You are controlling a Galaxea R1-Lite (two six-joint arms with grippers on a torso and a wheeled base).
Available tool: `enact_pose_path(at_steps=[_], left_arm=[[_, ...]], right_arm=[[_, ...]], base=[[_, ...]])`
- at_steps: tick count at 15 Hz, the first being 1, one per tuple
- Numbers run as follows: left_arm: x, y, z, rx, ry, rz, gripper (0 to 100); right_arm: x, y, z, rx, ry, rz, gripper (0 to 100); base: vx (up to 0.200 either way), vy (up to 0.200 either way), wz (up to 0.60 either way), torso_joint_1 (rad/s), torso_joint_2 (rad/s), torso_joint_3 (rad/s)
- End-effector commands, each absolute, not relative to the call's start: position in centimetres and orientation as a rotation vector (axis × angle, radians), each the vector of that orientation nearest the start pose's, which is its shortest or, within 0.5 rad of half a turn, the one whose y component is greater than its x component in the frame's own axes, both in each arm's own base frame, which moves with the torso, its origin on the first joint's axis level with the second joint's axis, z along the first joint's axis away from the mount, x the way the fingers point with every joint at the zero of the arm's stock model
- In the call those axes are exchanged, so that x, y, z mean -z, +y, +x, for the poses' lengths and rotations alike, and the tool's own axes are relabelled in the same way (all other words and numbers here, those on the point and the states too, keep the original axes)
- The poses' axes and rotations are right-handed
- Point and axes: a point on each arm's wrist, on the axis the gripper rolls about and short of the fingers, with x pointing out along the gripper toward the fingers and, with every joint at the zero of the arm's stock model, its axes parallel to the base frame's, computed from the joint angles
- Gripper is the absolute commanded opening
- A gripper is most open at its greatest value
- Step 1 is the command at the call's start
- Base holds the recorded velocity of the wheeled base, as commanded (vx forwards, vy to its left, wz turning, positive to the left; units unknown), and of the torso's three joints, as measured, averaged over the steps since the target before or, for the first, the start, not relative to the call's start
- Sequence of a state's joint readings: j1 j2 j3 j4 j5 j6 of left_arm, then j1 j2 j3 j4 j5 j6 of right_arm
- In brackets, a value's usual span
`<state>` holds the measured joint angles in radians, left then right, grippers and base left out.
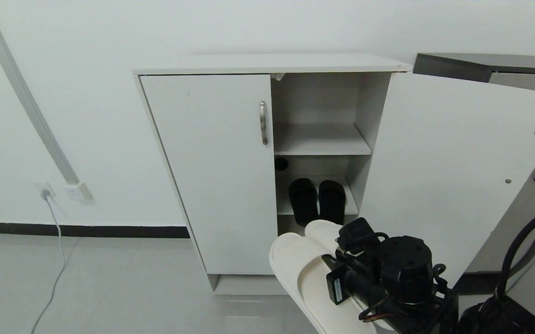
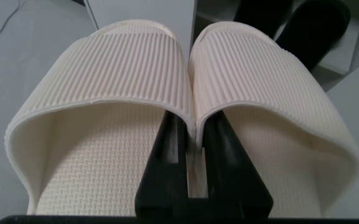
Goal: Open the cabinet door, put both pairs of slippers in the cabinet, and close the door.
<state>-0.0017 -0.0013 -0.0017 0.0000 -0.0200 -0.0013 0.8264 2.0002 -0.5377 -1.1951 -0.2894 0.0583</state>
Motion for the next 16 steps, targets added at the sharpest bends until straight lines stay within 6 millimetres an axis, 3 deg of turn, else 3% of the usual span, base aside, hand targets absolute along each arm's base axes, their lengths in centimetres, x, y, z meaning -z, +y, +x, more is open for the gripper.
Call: enact_pose_path(at_steps=[1, 13, 16], left_arm=[[-7.6, 0.0, -2.3, 0.021, -0.002, -0.002, 0], [-7.6, 0.0, -2.3, 0.021, -0.002, -0.002, 0], [-7.6, 0.0, -2.3, 0.021, -0.002, -0.002, 0]], right_arm=[[-7.9, 22.9, 21.9, -0.526, 0.248, -0.089, 0], [-7.9, 23.1, 22.3, -0.518, 0.224, -0.081, 0], [-8.4, 24.9, 23.8, -0.416, 0.182, -0.082, 0]], base=[[0.000, 0.000, 0.00, 0.000, 0.00, 0.000], [0.000, 0.000, 0.00, 0.000, 0.02, 0.016], [0.000, 0.000, 0.00, 0.003, 0.16, 0.056]])
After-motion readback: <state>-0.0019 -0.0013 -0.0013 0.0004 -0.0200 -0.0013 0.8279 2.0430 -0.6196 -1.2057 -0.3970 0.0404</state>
